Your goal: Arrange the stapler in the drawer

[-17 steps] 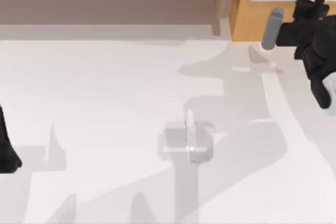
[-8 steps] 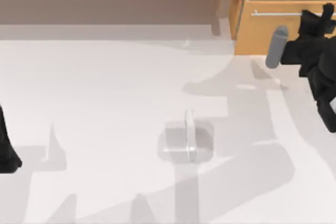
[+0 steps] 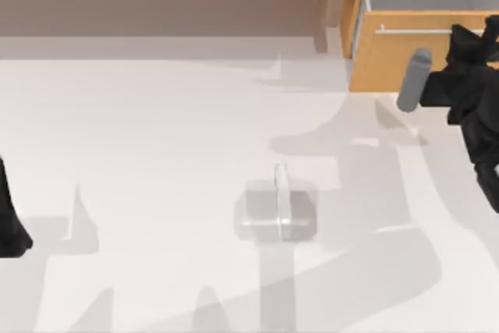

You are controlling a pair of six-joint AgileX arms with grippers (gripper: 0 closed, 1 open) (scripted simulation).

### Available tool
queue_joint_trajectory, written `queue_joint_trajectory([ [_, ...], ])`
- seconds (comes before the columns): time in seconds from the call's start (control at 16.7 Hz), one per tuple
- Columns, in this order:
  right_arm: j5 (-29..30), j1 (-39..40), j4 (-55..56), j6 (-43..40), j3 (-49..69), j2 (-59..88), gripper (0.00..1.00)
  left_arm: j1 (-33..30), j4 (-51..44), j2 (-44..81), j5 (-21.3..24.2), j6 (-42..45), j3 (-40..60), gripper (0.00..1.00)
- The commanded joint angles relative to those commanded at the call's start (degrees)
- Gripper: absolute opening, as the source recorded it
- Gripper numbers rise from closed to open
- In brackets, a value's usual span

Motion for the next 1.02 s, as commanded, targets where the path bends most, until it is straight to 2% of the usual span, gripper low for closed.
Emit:
queue_joint_trajectory([
  [0.48,2.2,2.4,8.27,0.12,-13.96,-4.94,0.0,0.0,0.0,0.0,0.0,0.0,0.0,1.0],
  [1.02,3.96,3.87,12.38,0.01,-18.46,-6.73,0.0,0.0,0.0,0.0,0.0,0.0,0.0,1.0],
])
